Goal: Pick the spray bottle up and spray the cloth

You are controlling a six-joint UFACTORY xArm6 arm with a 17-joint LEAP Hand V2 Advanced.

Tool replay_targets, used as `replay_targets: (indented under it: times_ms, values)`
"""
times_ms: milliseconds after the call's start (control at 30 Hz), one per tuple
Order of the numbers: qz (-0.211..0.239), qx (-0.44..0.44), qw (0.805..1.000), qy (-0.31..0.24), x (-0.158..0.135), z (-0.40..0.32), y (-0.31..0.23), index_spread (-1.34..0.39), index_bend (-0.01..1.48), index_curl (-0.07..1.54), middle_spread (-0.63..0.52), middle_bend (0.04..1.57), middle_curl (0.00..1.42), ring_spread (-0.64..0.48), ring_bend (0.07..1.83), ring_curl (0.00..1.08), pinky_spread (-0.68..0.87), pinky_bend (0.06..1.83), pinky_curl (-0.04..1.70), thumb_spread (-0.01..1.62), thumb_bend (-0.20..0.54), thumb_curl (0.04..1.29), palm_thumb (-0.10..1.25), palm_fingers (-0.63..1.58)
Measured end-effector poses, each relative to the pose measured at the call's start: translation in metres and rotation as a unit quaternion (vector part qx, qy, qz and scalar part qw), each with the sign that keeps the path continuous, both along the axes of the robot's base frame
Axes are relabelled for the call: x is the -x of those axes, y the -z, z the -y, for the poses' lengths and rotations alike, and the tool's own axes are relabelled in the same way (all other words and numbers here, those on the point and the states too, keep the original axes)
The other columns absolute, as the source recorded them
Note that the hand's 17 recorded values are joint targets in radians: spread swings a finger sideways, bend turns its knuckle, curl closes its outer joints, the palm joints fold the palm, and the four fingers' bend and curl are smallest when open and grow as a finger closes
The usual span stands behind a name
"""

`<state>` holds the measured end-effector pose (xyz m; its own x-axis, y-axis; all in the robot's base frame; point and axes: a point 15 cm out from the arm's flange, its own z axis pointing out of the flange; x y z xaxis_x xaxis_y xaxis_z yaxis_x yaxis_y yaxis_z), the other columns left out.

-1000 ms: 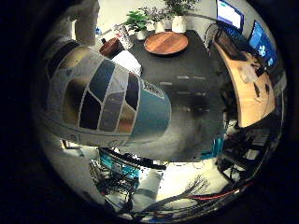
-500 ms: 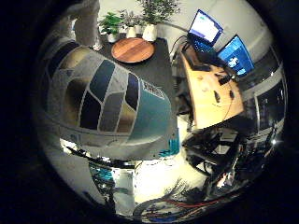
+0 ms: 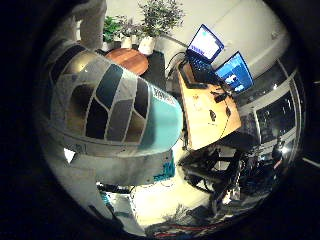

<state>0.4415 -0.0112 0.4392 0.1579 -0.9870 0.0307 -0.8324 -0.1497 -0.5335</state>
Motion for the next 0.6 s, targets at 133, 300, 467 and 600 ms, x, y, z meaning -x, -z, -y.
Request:
replay_targets:
  times_ms: [133, 300, 467, 600]
  values:
    - [-0.007, 0.012, 1.000, -0.024, -0.012, -0.028, 0.013, -0.22, 1.19, 0.79, -0.12, 1.39, 0.72, -0.21, 1.38, 0.75, -0.19, 1.03, 1.43, 0.69, -0.021, 0.92, 0.99, 1.13]
    - [-0.010, 0.022, 0.999, -0.031, -0.027, -0.043, 0.028, -0.22, 1.19, 0.79, -0.12, 1.39, 0.72, -0.21, 1.38, 0.75, -0.19, 1.03, 1.43, 0.68, -0.019, 0.92, 0.99, 1.13]
    - [-0.009, 0.021, 0.999, -0.046, -0.037, -0.062, 0.039, -0.22, 1.19, 0.79, -0.12, 1.39, 0.72, -0.21, 1.37, 0.75, -0.19, 1.03, 1.43, 0.68, -0.019, 0.92, 0.99, 1.13]
    - [-0.022, 0.027, 0.998, -0.057, -0.043, -0.072, 0.058, -0.22, 1.19, 0.79, -0.12, 1.39, 0.72, -0.21, 1.37, 0.75, -0.19, 1.03, 1.43, 0.68, -0.021, 0.92, 0.99, 1.13]
